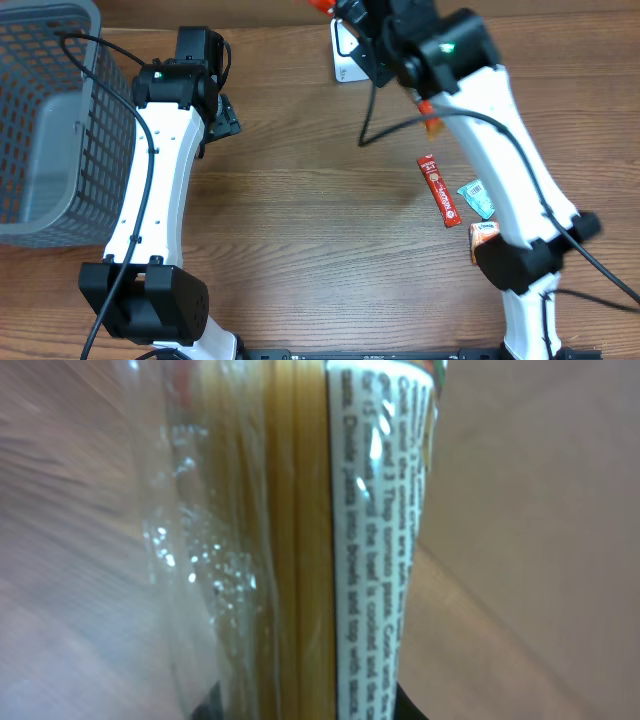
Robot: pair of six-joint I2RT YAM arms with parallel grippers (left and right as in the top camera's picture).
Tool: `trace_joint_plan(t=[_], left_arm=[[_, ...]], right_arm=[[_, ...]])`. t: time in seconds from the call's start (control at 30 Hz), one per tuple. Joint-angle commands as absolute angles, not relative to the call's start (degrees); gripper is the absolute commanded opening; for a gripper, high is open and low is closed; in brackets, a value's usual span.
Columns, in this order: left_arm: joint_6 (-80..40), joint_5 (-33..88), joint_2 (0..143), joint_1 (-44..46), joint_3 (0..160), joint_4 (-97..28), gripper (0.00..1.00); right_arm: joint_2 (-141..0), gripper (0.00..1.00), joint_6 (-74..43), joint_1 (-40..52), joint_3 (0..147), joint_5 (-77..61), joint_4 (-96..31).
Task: Scan the item barcode
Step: 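Lift the spaghetti bag and carry it up to the scanner, then hold the spaghetti bag in front of the white scanner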
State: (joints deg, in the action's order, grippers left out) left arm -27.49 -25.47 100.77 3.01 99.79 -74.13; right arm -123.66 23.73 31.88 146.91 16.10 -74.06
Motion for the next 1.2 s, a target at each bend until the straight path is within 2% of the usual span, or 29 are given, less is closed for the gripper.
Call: trace_joint_plan(t=[0.0, 0.43, 0.5, 0.7, 0.9, 1.17], left_arm=[[-27.7, -25.4, 100.4, 3.4, 100.5, -74.1, 1.0], [-27.7, -25.4, 100.4, 3.4, 100.5, -74.1, 1.0], [-27.7, -25.4, 100.4, 3.4, 100.5, -74.1, 1.0], [-27.7, -25.4, 100.4, 3.4, 100.5, -74.1, 1.0], [-27.7, -25.4, 100.4, 3.4, 100.5, -74.1, 1.0], [-27.7, -25.4, 100.4, 3.4, 100.5, -74.1, 1.0]], right_arm=[[-130.1, 0.03, 32.5, 32.2, 148.8, 21.9, -68.4], [-146.2, 0.03, 43.6, 33.2, 148.7, 32.9, -30.7], [-149.0, 0.03, 45.8, 33.5, 148.3, 37.9, -18.4], [-153.2, 0.04, 55.7, 33.7, 147.0, 38.2, 1.3], [-158.5, 0.04, 69.1, 33.6, 147.0, 35.0, 9.8], [-161.3, 0.04, 67.5, 34.6, 147.0, 34.6, 14.2]])
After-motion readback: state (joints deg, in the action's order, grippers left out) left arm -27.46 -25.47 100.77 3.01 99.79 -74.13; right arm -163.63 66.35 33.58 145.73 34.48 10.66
